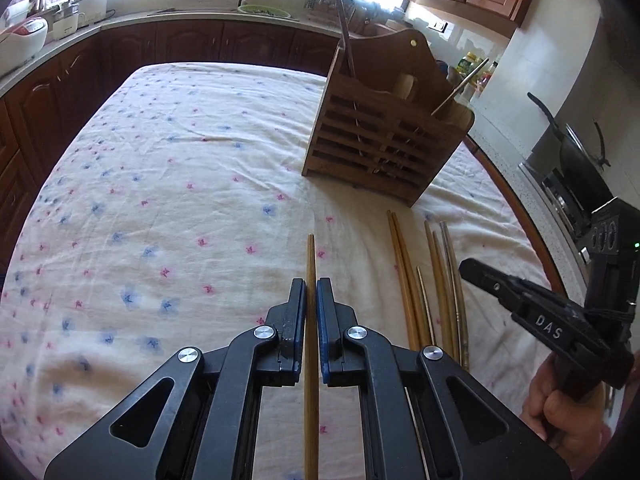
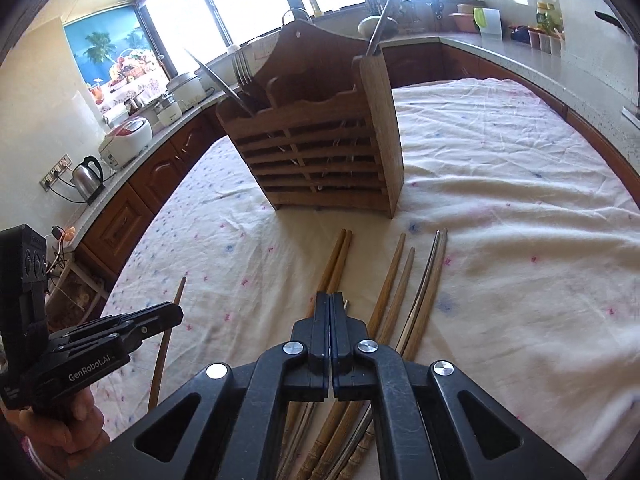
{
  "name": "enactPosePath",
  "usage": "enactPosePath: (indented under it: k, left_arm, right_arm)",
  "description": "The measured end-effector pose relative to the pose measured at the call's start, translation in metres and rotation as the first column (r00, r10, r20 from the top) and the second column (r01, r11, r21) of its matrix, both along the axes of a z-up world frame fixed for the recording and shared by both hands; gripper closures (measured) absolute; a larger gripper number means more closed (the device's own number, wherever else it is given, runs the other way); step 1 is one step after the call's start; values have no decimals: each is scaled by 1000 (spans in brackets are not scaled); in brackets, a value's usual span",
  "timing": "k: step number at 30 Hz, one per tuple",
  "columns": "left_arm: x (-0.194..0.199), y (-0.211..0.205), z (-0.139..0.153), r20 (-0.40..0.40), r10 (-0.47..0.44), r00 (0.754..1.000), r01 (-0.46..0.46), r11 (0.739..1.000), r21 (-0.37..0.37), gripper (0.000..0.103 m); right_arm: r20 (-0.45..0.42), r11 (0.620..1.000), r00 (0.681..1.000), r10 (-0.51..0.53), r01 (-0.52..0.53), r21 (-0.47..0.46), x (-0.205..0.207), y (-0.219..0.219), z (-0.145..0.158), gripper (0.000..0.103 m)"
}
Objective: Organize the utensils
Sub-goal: 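Grasp a wooden chopstick with the left tool while the right tool grasps wooden chopsticks, then lift the wooden chopsticks upright and carry them toward the holder with both tools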
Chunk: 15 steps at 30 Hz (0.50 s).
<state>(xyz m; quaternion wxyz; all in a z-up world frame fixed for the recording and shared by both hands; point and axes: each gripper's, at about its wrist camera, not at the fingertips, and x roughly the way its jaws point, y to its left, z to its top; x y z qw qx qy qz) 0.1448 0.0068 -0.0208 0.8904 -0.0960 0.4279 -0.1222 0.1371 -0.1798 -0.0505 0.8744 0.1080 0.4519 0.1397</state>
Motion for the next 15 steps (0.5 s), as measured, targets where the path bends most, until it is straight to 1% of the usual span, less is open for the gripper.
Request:
enactPosePath:
  k: [3,9,10,12,15]
  left_arm:
    - [-4,4,8,16,7,1000,-6,1000,-17,98]
    - [-7,8,9,12,15,1000,-15,1000,-23,98]
    - [-7,9,8,10,17,1000,-17,1000,-26,98]
    - [-7,9,7,6,20,1000,-20,999,-31,98]
    - [-7,9,8,8,18,1000,-18,999,-37,98]
  right_arm:
    - [-43,1000,999,2,-2,-21,4,5,-10,96]
    - [-115,997,993,13,-21,-75,7,18,-39,95]
    - [-118,996,993,16,-26,-82,8,20,-42,93]
    - [-103,992,994,22,-34,-119,8,24,-41,93]
    - [-108,987,994,30,-46,-152,12,31,-41,92]
